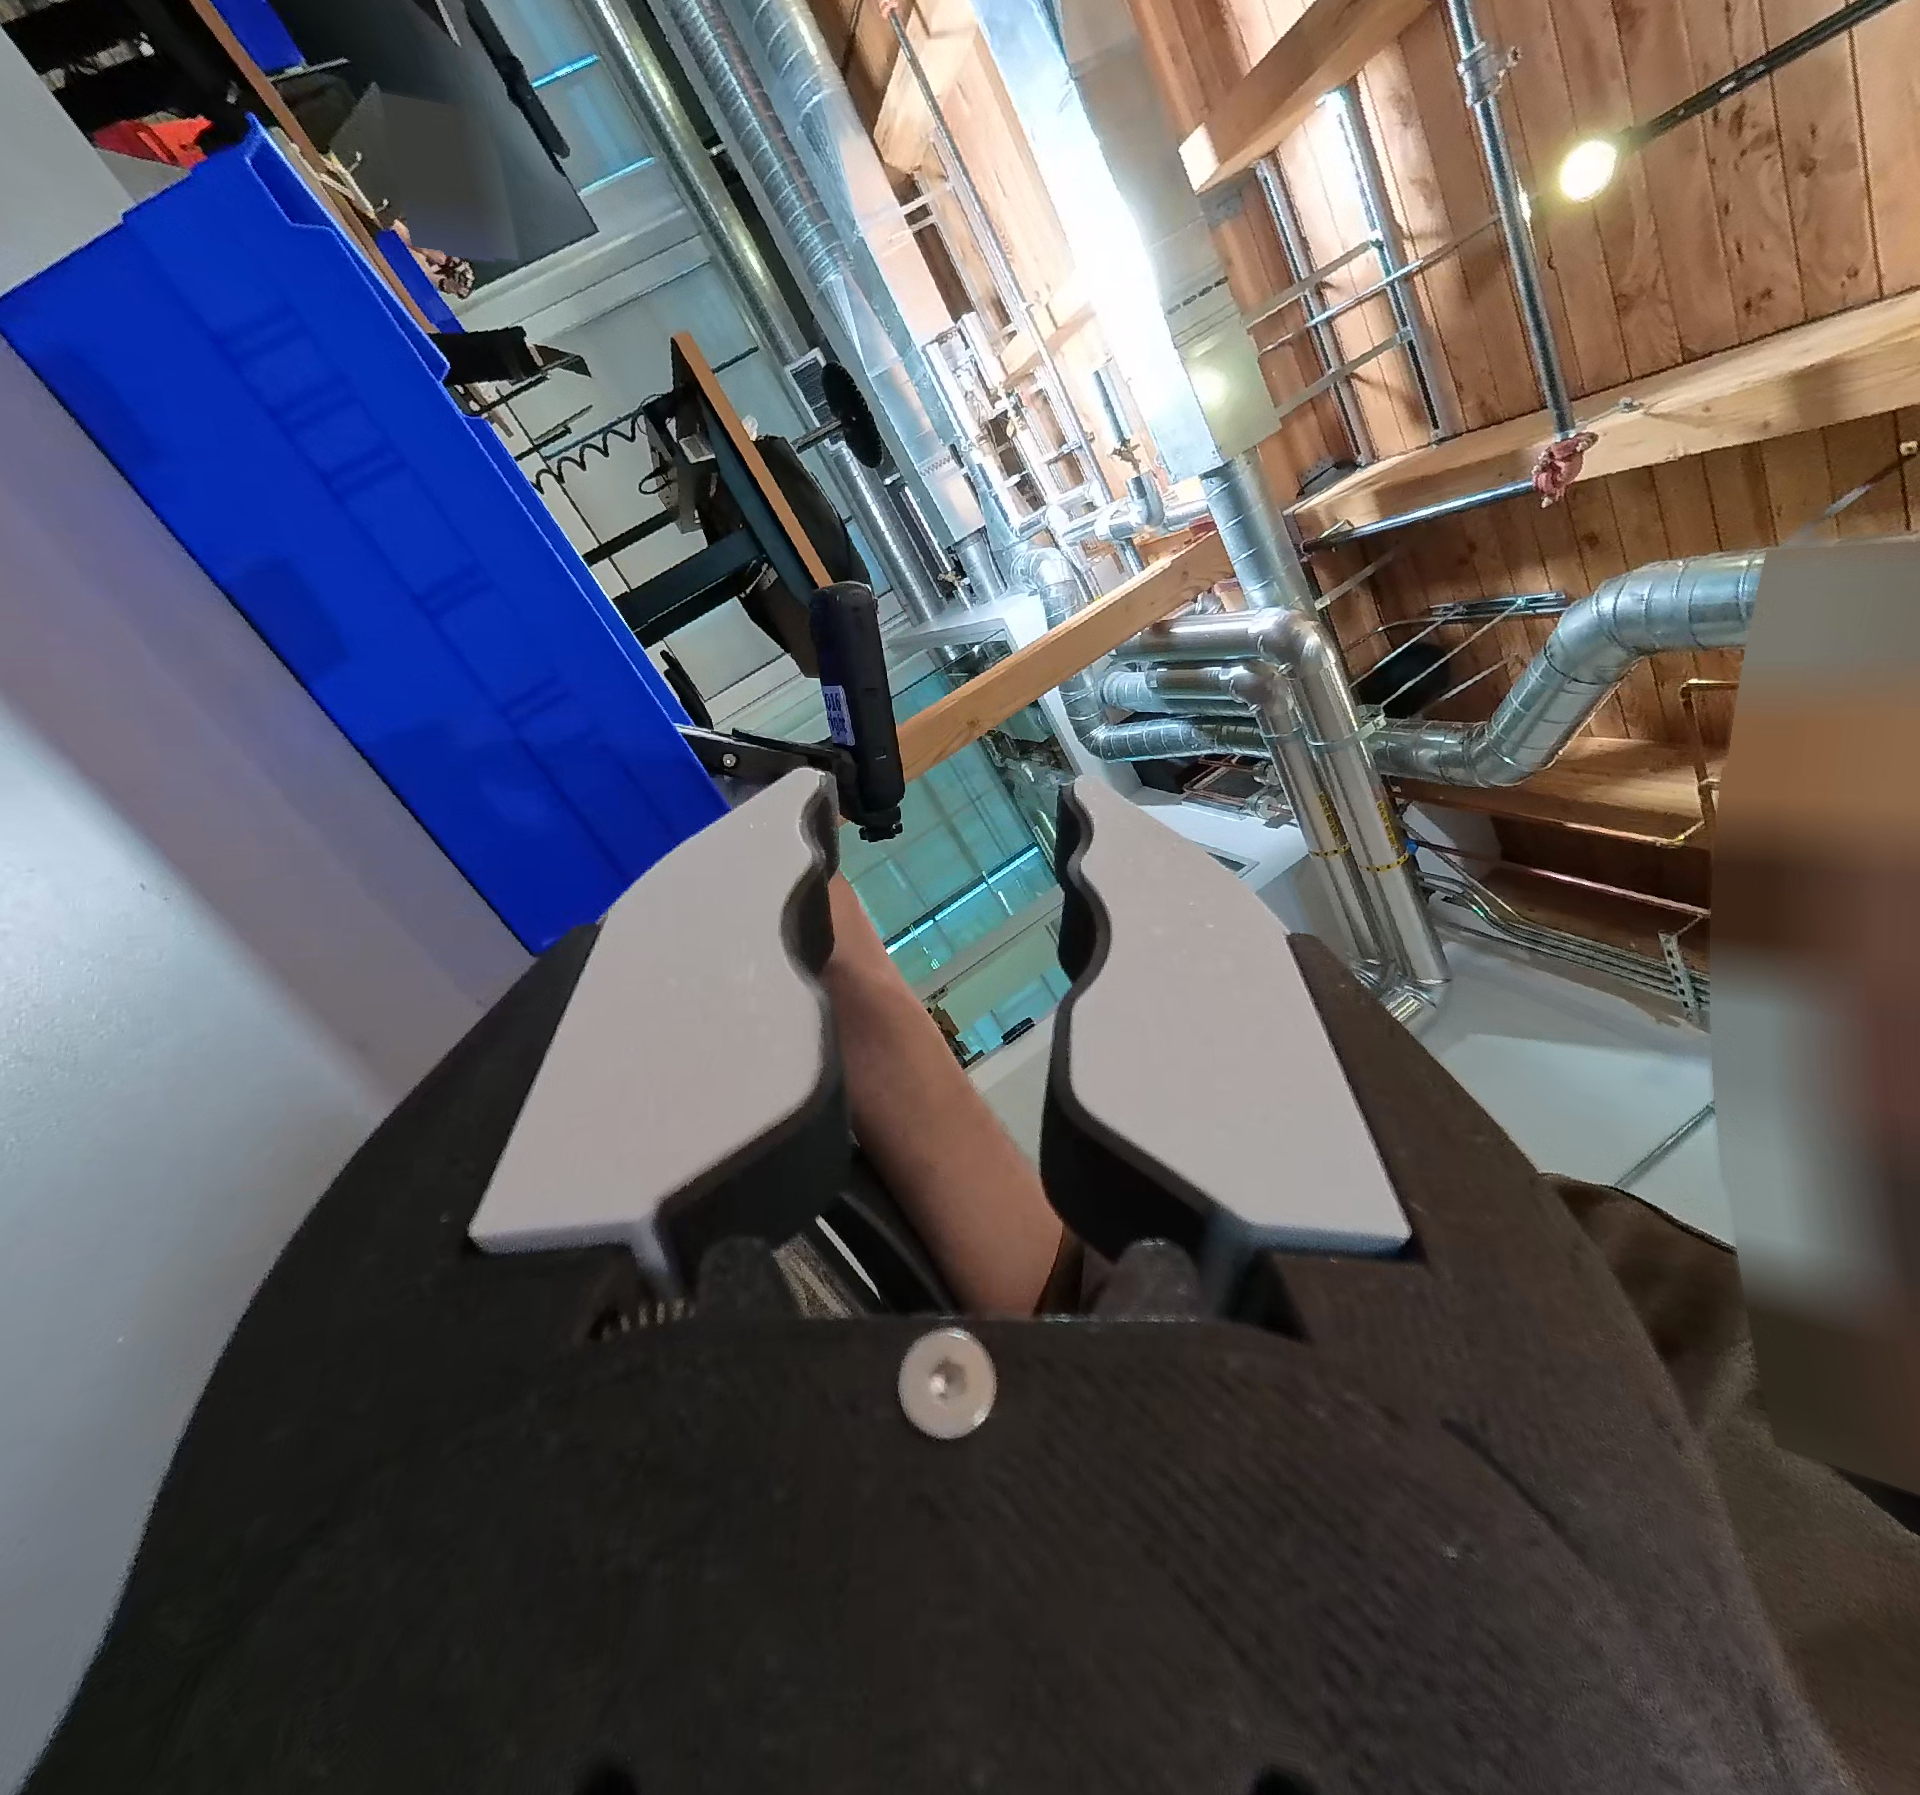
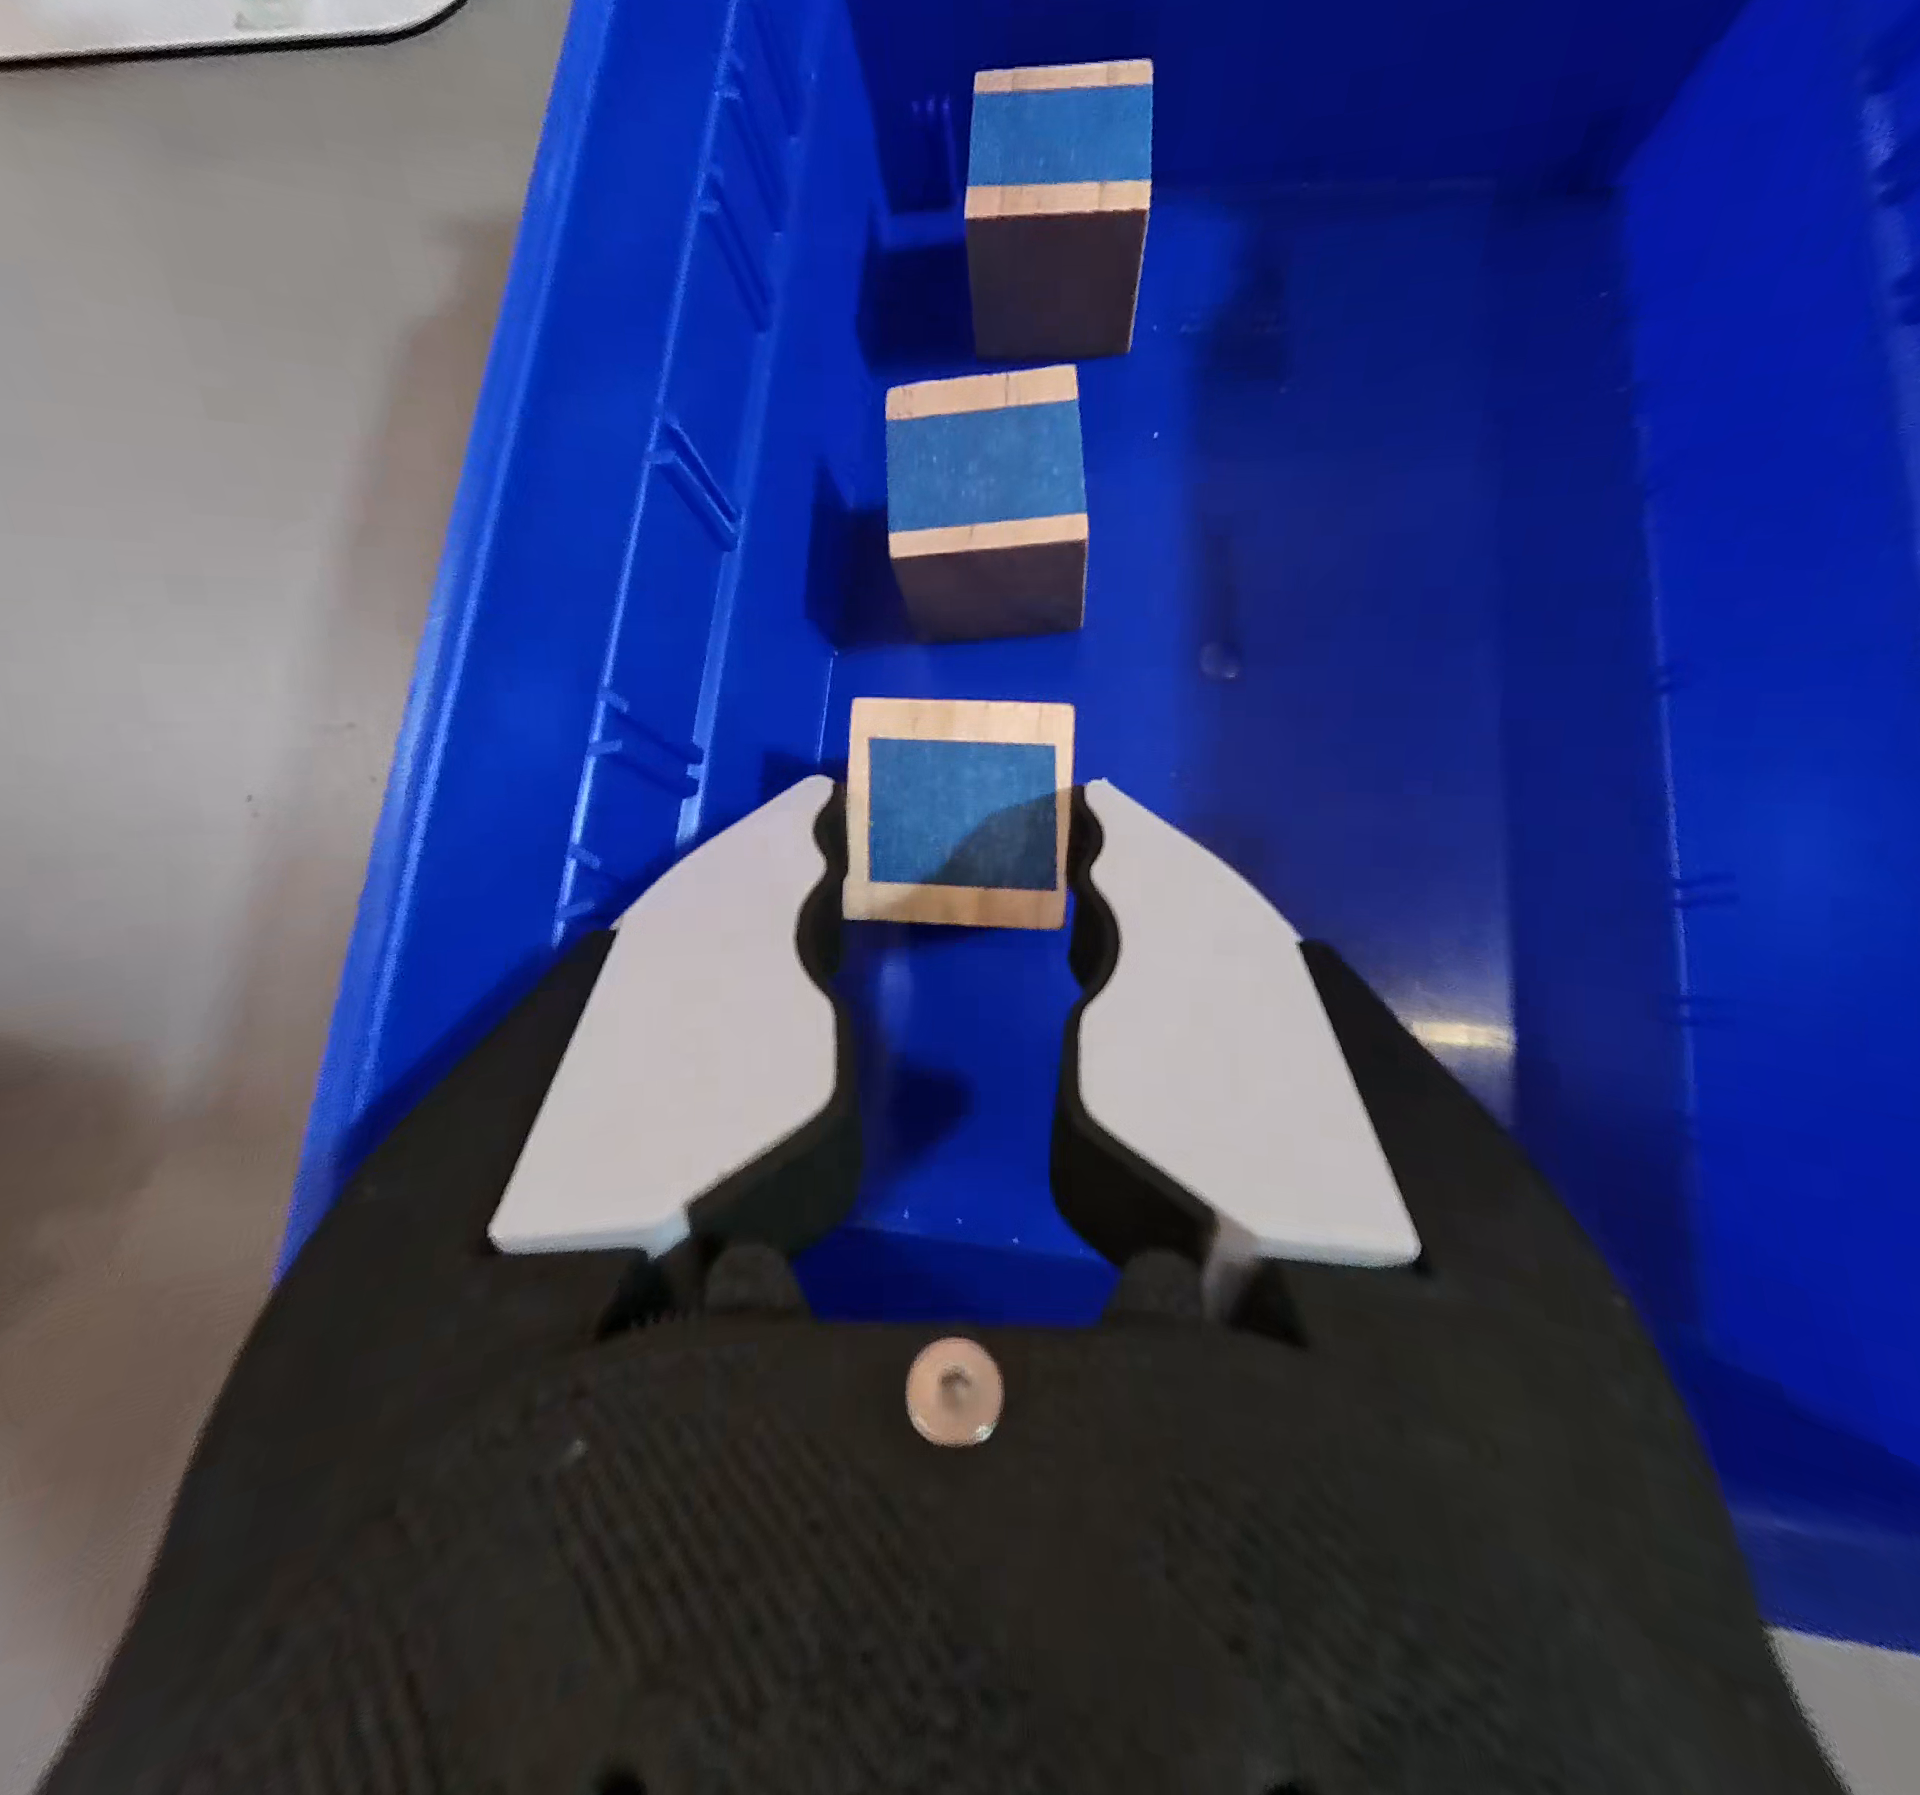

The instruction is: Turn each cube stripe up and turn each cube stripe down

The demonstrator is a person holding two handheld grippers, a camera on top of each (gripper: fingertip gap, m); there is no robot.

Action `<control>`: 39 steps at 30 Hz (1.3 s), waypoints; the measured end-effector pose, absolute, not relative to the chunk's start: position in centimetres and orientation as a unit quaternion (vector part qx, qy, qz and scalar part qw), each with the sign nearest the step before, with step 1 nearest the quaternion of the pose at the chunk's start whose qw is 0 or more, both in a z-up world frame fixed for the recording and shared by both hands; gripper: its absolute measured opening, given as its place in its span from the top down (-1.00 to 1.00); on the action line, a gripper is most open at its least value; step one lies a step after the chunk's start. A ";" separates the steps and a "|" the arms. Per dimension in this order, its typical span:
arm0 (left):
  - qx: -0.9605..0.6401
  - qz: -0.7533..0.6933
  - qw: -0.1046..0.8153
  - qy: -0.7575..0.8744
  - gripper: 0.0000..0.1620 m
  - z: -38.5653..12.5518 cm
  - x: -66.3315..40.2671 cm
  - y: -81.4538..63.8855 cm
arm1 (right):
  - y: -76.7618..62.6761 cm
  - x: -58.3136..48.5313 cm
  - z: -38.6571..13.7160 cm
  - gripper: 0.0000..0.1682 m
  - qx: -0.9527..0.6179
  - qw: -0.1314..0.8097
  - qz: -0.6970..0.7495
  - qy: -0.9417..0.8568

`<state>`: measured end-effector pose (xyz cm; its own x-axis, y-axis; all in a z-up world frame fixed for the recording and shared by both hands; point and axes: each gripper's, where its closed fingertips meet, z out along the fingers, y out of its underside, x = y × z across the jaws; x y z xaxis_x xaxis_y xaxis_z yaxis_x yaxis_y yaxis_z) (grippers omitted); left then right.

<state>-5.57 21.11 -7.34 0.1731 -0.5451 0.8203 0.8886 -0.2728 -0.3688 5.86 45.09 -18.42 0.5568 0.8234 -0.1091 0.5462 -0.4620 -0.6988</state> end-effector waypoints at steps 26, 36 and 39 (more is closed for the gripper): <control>-0.550 -0.537 0.621 -0.156 0.35 -6.8 -7.9 21.2 | 39.6 4.8 -0.6 0.26 -0.548 0.578 0.489 -0.356; -0.549 -0.404 0.705 -0.196 0.16 -1.5 -18.4 17.1 | 27.2 -1.0 -1.1 0.22 -0.457 0.488 0.610 -0.426; -0.578 -0.325 0.716 -0.216 0.14 0.2 -23.0 14.0 | 25.7 -2.7 -3.5 0.26 -0.470 0.467 0.578 -0.476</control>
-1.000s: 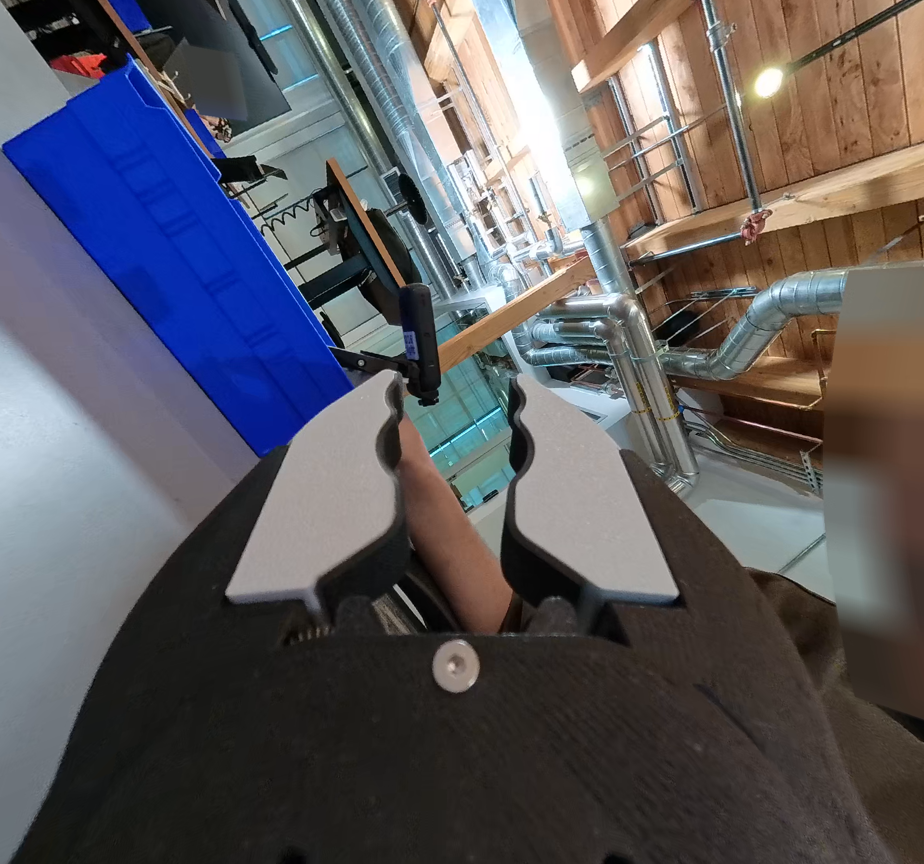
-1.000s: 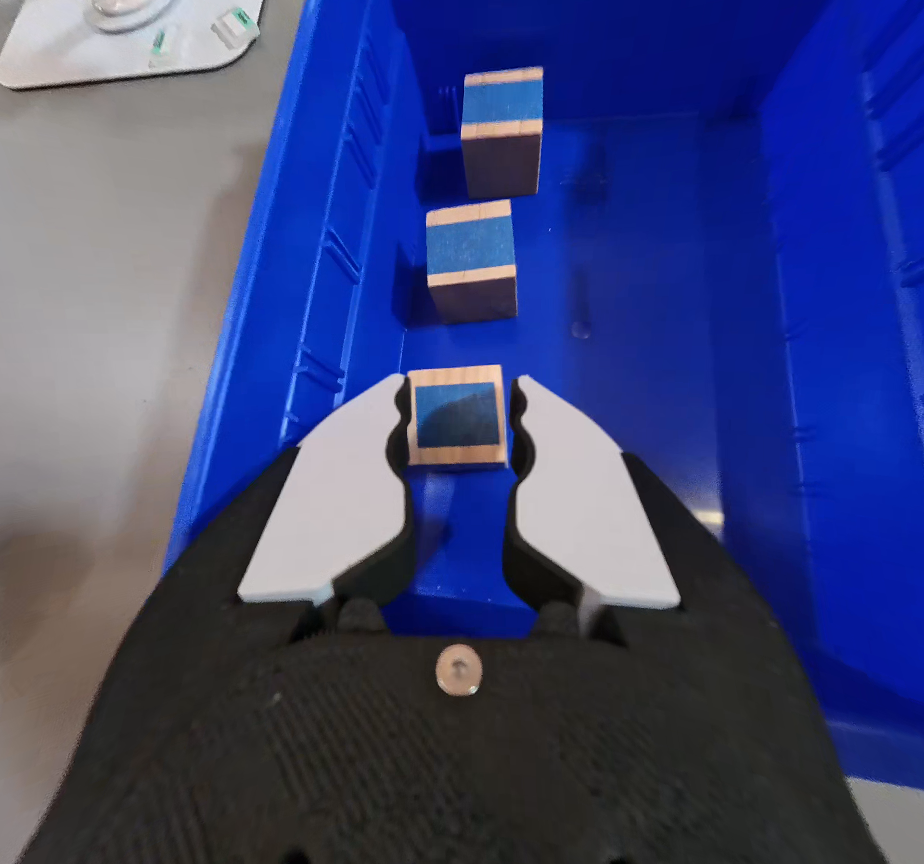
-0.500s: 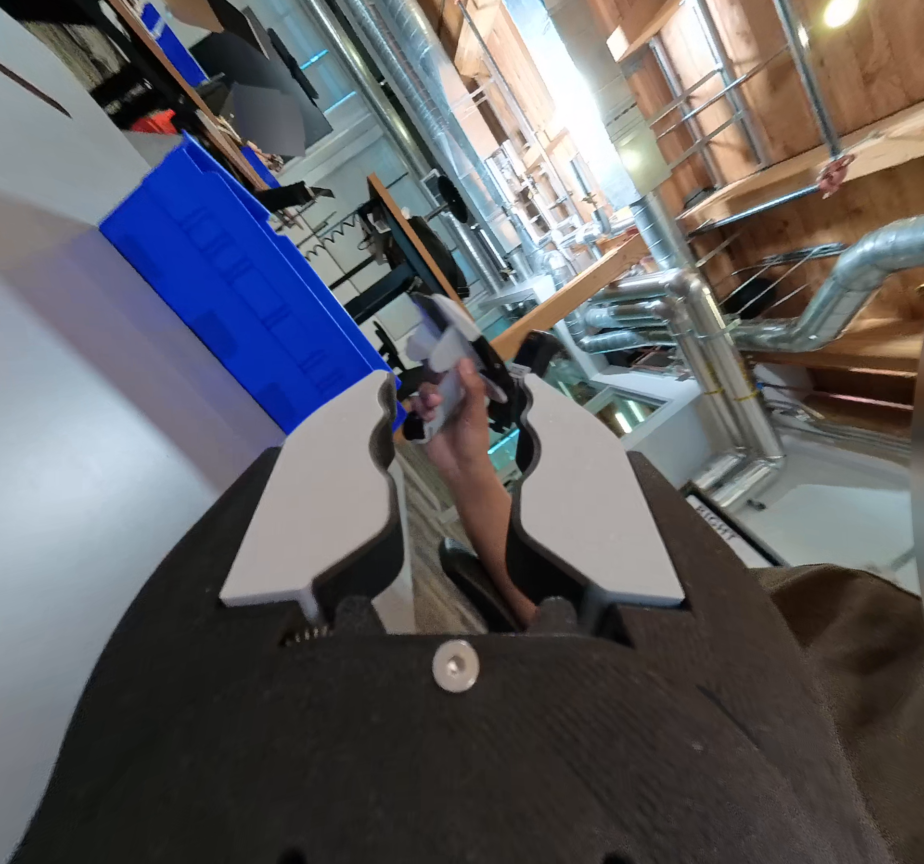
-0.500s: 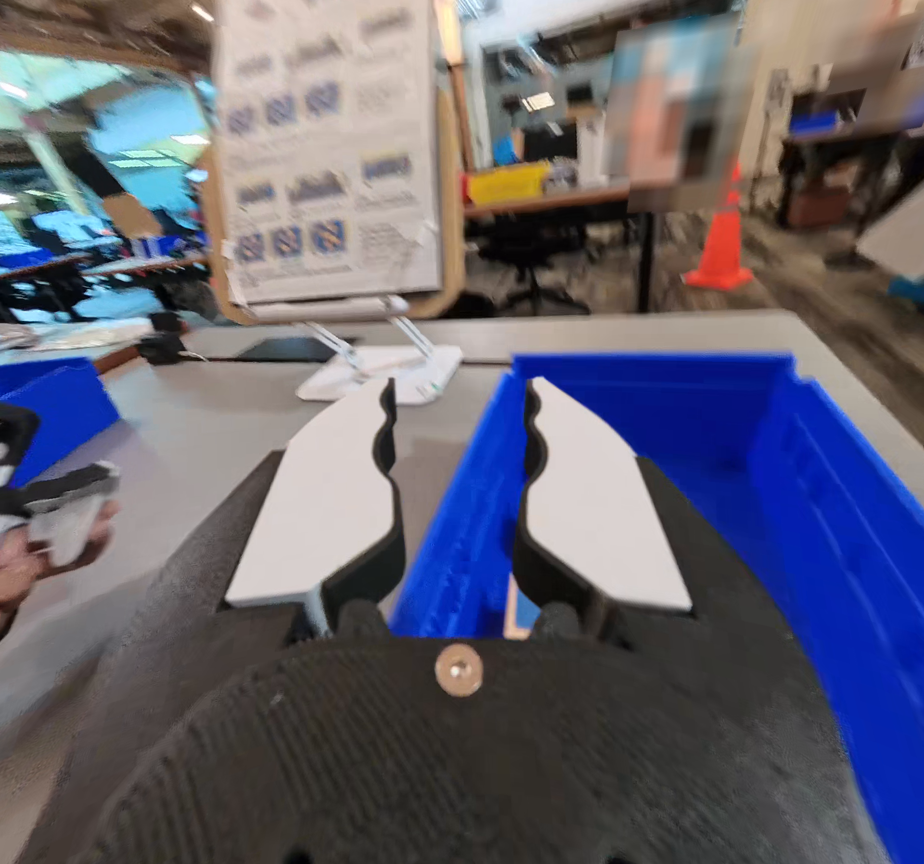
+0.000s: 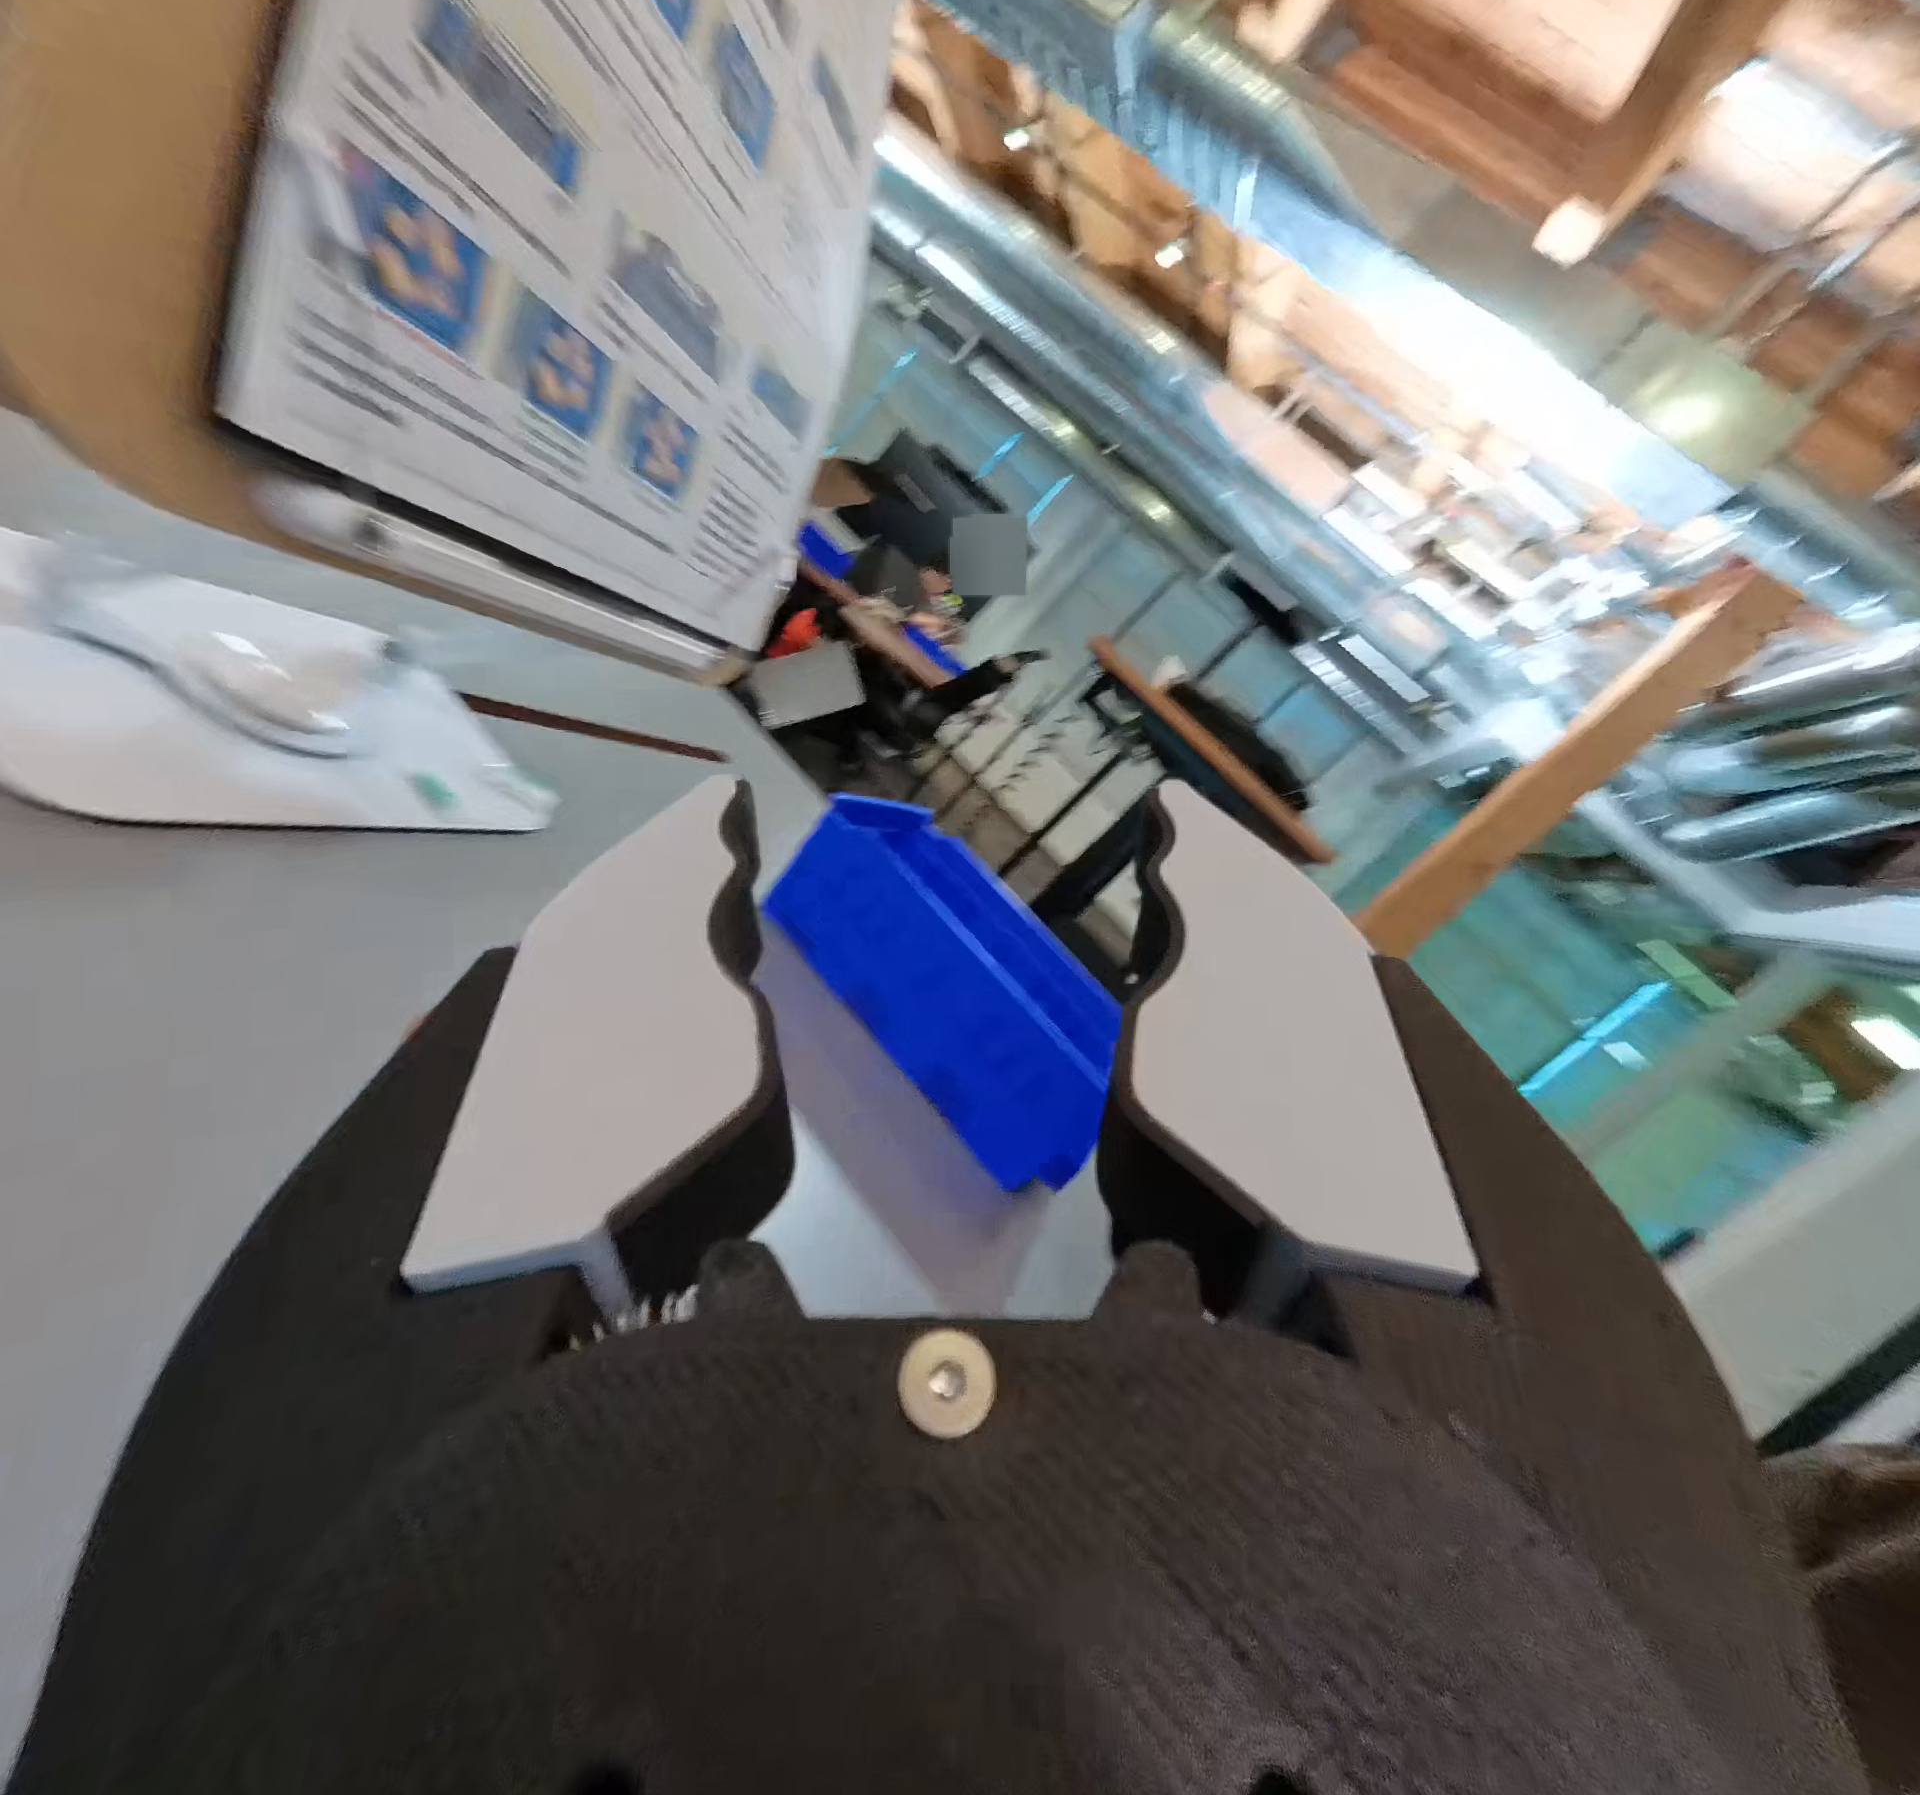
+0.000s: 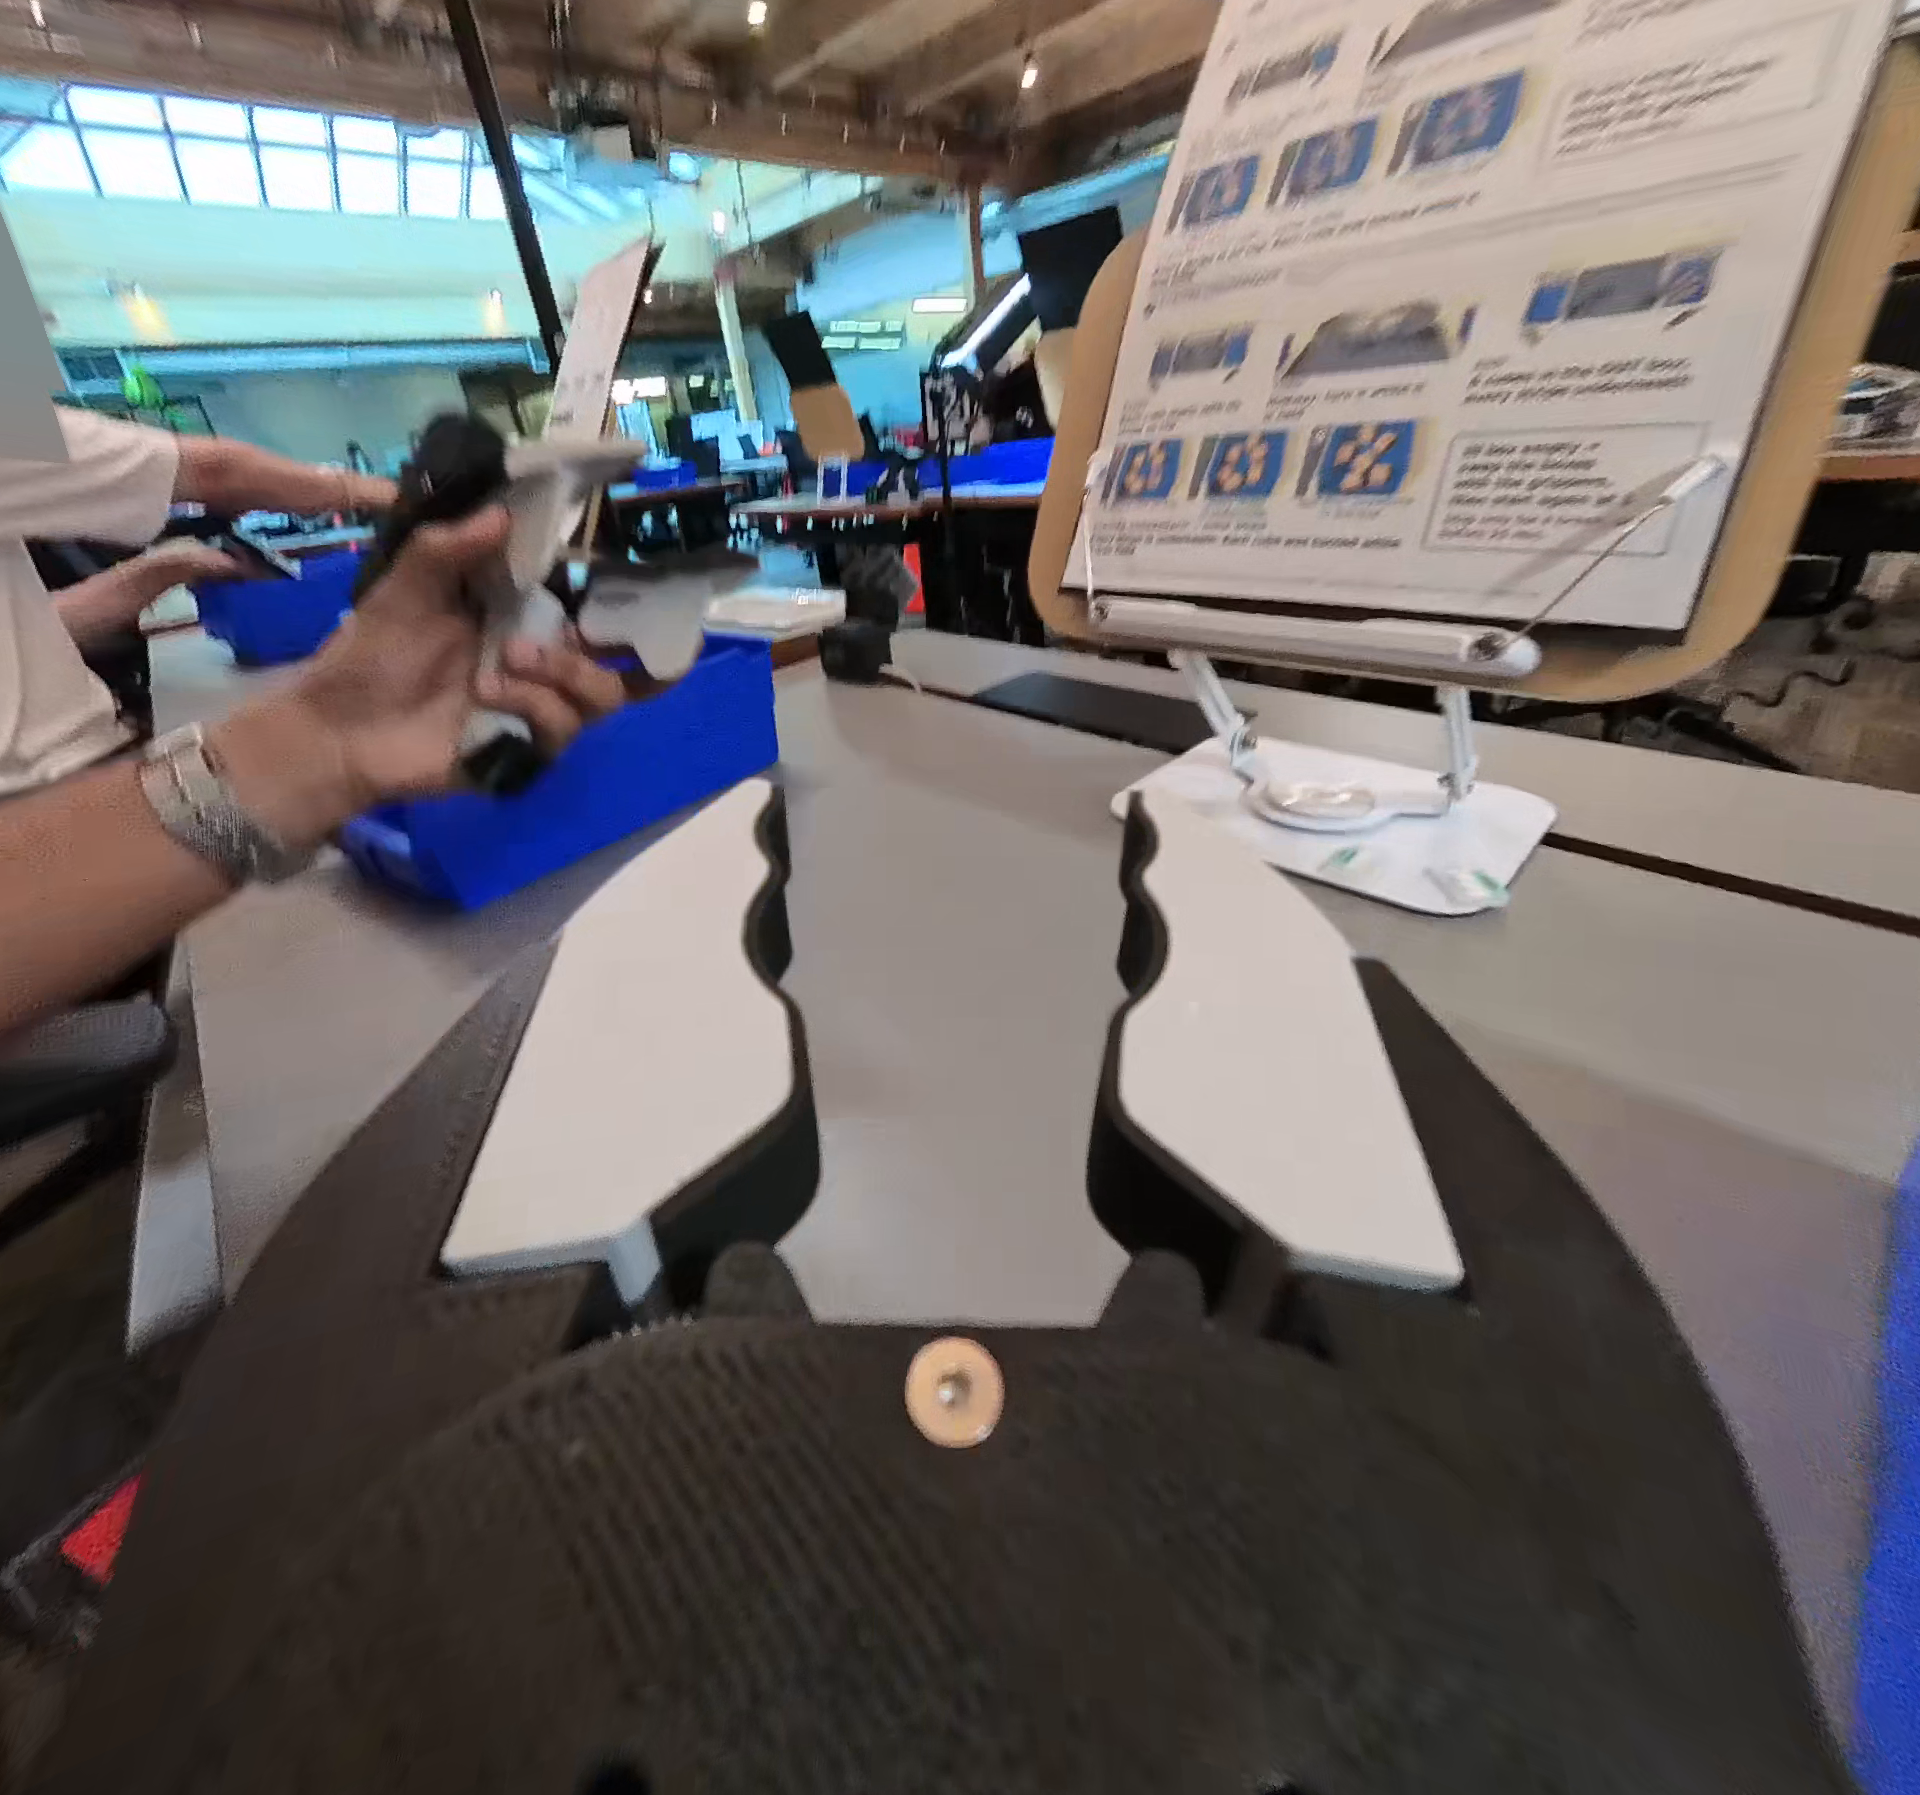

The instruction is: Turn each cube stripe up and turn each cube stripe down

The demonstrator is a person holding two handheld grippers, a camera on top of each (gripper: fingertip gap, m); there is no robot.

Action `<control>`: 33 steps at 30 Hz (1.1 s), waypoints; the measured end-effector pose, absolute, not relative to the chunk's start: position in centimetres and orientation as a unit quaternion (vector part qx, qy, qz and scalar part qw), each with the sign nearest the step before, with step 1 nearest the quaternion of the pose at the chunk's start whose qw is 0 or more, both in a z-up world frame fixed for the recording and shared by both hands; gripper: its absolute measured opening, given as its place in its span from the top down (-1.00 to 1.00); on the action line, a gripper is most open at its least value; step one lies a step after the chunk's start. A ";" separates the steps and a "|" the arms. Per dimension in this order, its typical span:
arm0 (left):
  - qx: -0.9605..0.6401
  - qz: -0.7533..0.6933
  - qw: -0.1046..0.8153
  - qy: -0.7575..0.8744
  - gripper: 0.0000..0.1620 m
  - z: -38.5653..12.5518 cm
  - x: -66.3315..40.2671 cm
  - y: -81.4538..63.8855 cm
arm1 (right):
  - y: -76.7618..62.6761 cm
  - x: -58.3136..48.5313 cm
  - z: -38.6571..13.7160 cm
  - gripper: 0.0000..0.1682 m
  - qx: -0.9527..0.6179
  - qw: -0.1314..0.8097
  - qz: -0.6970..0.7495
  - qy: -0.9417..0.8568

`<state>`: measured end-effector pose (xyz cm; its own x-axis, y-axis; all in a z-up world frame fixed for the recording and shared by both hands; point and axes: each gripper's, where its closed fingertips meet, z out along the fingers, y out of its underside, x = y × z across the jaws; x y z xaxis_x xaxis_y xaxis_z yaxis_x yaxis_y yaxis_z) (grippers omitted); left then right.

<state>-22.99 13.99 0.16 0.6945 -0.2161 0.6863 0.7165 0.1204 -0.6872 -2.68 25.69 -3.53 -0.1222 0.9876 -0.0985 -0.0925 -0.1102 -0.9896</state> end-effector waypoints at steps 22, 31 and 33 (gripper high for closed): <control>-0.829 0.186 0.171 -0.499 -0.02 -16.6 -40.4 -16.8 | 24.7 -4.7 -7.1 0.46 -0.491 0.399 0.573 -0.522; -0.851 0.190 0.064 -0.486 -0.03 -20.9 -39.5 -19.1 | 24.9 -4.9 -7.3 0.47 -0.497 0.387 0.582 -0.514; -0.852 0.191 0.061 -0.484 -0.02 -21.0 -39.5 -19.1 | 25.0 -4.9 -7.2 0.48 -0.499 0.387 0.584 -0.510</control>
